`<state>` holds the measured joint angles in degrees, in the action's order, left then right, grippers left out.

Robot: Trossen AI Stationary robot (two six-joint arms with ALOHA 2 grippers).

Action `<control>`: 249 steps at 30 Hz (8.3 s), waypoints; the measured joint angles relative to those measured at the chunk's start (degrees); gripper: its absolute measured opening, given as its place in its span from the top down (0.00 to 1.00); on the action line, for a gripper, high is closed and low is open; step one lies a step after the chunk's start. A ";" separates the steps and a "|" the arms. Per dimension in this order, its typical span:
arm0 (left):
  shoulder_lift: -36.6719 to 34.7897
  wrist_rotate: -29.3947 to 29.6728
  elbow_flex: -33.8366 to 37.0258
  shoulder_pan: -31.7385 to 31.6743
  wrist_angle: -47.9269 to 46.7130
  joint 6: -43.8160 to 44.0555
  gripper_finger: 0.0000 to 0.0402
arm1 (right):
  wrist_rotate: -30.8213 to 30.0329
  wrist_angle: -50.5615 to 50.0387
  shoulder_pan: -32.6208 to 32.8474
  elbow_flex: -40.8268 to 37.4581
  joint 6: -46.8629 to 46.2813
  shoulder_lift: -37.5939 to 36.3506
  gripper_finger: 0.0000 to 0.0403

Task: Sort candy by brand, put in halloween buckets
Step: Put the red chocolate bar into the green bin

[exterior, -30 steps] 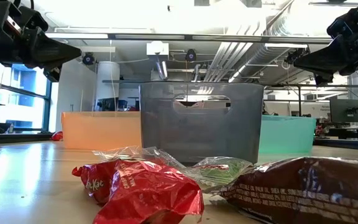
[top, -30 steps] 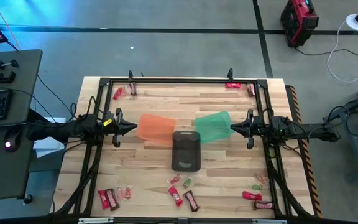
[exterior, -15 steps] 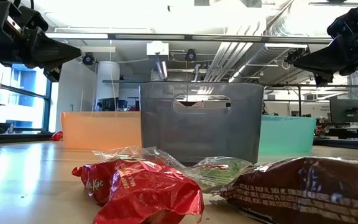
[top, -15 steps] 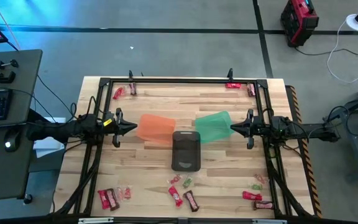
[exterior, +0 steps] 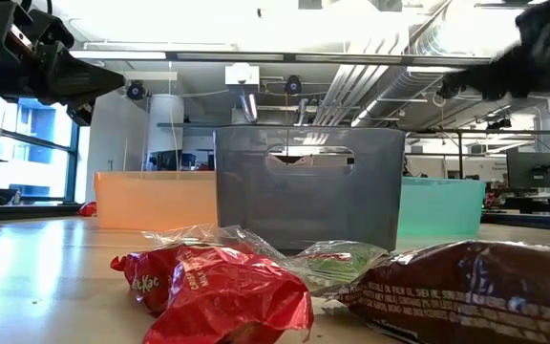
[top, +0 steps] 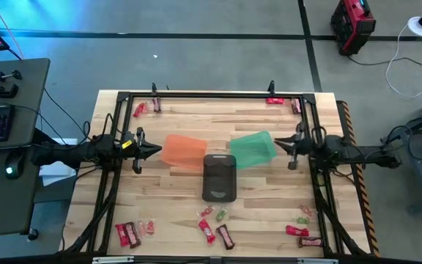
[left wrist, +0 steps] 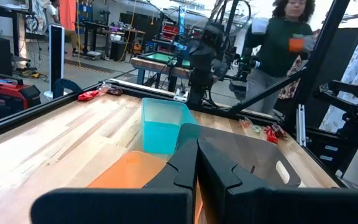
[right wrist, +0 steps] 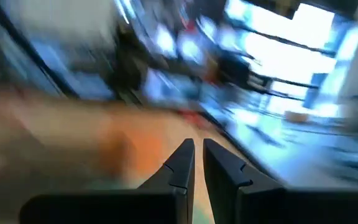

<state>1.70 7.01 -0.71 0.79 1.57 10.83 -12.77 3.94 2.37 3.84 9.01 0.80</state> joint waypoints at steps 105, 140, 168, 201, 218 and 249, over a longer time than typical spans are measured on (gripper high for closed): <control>0.01 0.00 0.00 -0.01 0.00 -0.02 1.00 | 22.54 -62.87 -45.19 81.40 -29.62 97.75 1.00; 0.01 0.00 0.00 0.00 -0.01 -0.02 1.00 | 16.14 -71.12 -15.98 67.32 -41.02 90.74 0.76; 0.01 0.00 0.00 -0.02 0.01 0.00 1.00 | 30.35 -41.32 40.54 42.15 -82.28 76.33 0.47; 0.01 0.00 0.00 -0.01 0.02 -0.02 1.00 | 41.52 -44.68 40.32 50.09 -73.87 92.86 0.96; 0.01 0.00 0.00 -0.02 0.02 0.00 1.00 | 31.07 -57.59 33.81 57.74 -66.83 86.18 0.82; 0.01 0.00 0.00 -0.01 0.01 0.00 1.00 | 43.68 -48.98 42.36 53.20 -64.78 103.53 0.94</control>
<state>1.72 7.01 -0.71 0.78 1.57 10.83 30.91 -45.04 44.73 57.04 -55.77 104.34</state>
